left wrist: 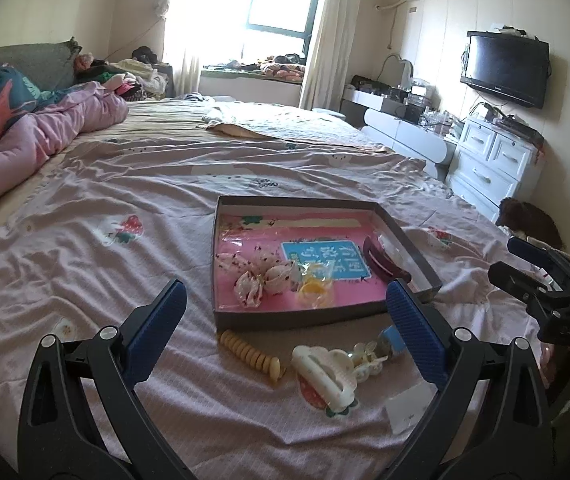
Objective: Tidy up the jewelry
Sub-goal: 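Withdraw both open tools from the tray back toward the remaining jewelry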
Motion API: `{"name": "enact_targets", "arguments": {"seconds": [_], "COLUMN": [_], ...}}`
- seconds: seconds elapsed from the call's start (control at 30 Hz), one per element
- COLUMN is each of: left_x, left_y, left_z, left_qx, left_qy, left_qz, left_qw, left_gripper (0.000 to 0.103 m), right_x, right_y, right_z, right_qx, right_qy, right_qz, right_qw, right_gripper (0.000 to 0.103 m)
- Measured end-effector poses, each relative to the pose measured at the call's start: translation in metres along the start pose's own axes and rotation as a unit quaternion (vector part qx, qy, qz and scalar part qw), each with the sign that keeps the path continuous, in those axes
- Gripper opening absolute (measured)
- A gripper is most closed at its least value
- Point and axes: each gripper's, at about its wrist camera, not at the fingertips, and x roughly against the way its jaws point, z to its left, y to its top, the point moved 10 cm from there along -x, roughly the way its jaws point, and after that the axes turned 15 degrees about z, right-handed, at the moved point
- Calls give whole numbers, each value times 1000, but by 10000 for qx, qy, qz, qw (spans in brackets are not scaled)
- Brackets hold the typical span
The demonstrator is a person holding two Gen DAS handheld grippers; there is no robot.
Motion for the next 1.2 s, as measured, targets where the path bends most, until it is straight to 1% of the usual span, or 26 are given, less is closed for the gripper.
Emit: {"name": "enact_targets", "arguments": {"seconds": [0.47, 0.67, 0.87, 1.2], "left_x": [4, 4, -1, -19], "left_y": [-26, -33, -45, -62], "left_z": [7, 11, 11, -3], "left_qx": [-45, -73, -112, -254], "left_qy": [113, 148, 115, 20], "left_qz": [179, 217, 380, 666], "left_qw": [9998, 9996, 9991, 9975], "left_gripper": [91, 91, 91, 91], "right_x": [-1, -4, -11, -28], "right_y": [-24, -32, -40, -51], "right_z": [16, 19, 23, 25], "right_qx": [234, 350, 466, 679], "right_qy": [42, -15, -33, -126], "right_qz": [228, 313, 447, 663], "right_qw": [9995, 9989, 9979, 9954], "right_gripper": [96, 96, 96, 96]}}
